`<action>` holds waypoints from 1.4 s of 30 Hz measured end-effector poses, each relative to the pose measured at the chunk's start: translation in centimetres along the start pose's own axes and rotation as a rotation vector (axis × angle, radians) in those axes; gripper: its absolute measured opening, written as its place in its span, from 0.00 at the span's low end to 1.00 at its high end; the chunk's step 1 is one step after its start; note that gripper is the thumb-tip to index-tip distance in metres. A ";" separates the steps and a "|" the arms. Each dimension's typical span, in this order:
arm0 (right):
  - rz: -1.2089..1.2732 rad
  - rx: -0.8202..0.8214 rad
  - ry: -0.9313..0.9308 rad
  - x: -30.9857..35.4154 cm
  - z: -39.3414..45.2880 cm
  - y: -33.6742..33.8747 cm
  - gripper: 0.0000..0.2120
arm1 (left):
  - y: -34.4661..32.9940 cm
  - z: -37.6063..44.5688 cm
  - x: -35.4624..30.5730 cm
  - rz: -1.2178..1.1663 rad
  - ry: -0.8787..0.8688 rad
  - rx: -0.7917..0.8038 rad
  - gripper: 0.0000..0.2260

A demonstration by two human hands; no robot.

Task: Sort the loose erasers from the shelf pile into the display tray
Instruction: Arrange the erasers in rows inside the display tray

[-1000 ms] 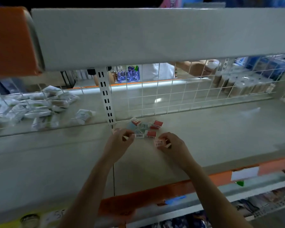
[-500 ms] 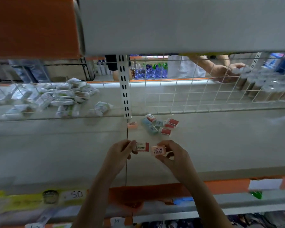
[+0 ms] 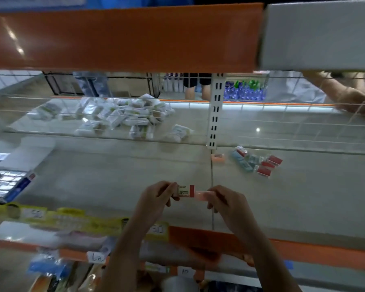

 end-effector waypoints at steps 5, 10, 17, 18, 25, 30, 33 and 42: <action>0.088 0.051 -0.069 3.6 2.6 -5.0 0.09 | 6.3 -2.9 1.6 0.015 -0.022 -0.044 0.11; 0.138 0.067 -0.070 8.9 5.9 -11.7 0.14 | 15.2 -7.0 4.3 -0.043 -0.003 -0.075 0.11; 0.149 0.123 -0.022 16.9 11.7 -22.1 0.17 | 28.1 -12.9 8.4 -0.051 0.065 -0.188 0.12; 0.152 0.143 -0.010 18.0 12.4 -23.4 0.16 | 29.7 -13.7 9.1 -0.043 0.070 -0.207 0.12; 0.097 0.278 0.077 24.8 18.9 -32.3 0.15 | 39.7 -17.5 13.6 -0.020 0.101 -0.335 0.13; 0.095 0.301 0.144 29.1 24.1 -36.9 0.15 | 46.1 -17.6 15.6 0.012 0.114 -0.336 0.10; 0.096 0.300 0.181 31.4 27.3 -38.6 0.13 | 49.9 -16.7 16.7 0.005 0.101 -0.347 0.10; -0.070 0.301 0.204 35.8 35.5 -41.1 0.11 | 58.2 -13.1 19.6 0.024 0.128 -0.306 0.09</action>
Point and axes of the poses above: each hand's wrist, its own z-axis towards the middle knuckle, its own y-axis out of the back of the hand, x = y × z, the point moved 8 cm from there along z, towards the middle knuckle, and after that the axes turned 13 degrees about x, right-handed, at the moved point
